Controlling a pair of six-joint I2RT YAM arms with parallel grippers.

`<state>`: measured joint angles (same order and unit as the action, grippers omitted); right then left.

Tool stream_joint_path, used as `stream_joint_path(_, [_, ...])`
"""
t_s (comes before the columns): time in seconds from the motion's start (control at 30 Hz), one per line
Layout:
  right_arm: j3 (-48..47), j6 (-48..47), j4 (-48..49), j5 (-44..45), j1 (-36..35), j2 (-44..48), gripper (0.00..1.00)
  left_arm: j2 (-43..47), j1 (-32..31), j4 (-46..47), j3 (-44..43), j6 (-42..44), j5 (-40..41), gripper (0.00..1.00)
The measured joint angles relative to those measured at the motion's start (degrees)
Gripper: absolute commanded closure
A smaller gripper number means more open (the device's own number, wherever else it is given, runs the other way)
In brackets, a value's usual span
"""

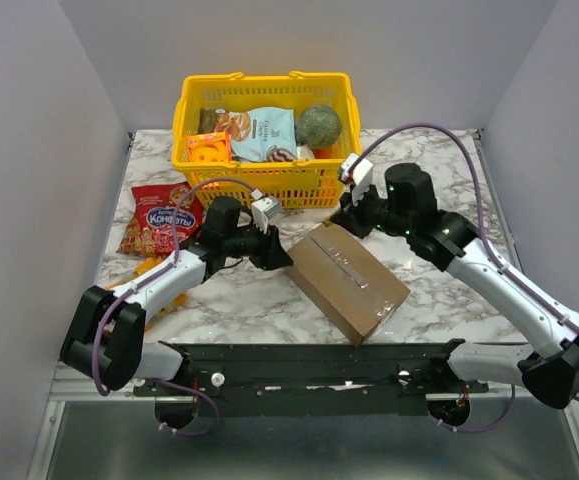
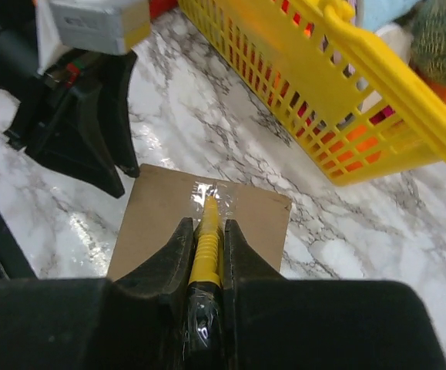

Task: Unpack the express box

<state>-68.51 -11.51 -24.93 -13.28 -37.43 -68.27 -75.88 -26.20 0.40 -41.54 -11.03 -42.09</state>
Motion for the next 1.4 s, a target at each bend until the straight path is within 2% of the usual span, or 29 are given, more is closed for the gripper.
stream_joint_path(0.13, [4.57,4.02,4.22,9.16,-2.73,-2.89,0.99,-4.15,0.31,2.40,-2.16,-4.17,0.09,0.59])
stream_joint_path(0.33, [6.34,7.45,6.93,15.65,-6.19,-3.65,1.00,-6.71,0.46,5.53,-3.04,-8.37,-1.64,0.59])
stream_joint_path(0.43, [6.34,8.52,8.13,17.68,-6.93,-3.63,1.00,-6.73,0.52,4.20,-3.85,-7.52,-3.61,0.59])
stream_joint_path(0.57, [6.38,9.11,9.22,21.33,-7.23,-3.63,1.00,-6.73,0.72,1.49,-6.67,-4.83,-4.13,0.50])
stream_joint_path(0.63, [6.49,9.33,9.70,22.99,-7.23,-3.63,1.00,-6.67,0.85,1.75,-7.50,-4.66,-3.76,0.49])
stream_joint_path(0.8, [6.67,10.12,10.34,24.70,-7.28,-3.76,1.00,-8.79,1.01,6.29,-8.20,-8.11,-2.25,0.50])
stream_joint_path(1.07, [6.67,12.07,11.91,26.14,-8.00,-6.80,1.00,-18.38,1.01,8.33,-10.67,-11.61,-1.20,0.53])
stream_joint_path(1.4, [7.74,12.11,17.77,27.71,-8.76,-9.09,1.00,-19.02,1.05,9.46,-10.54,-13.70,-0.83,0.55])
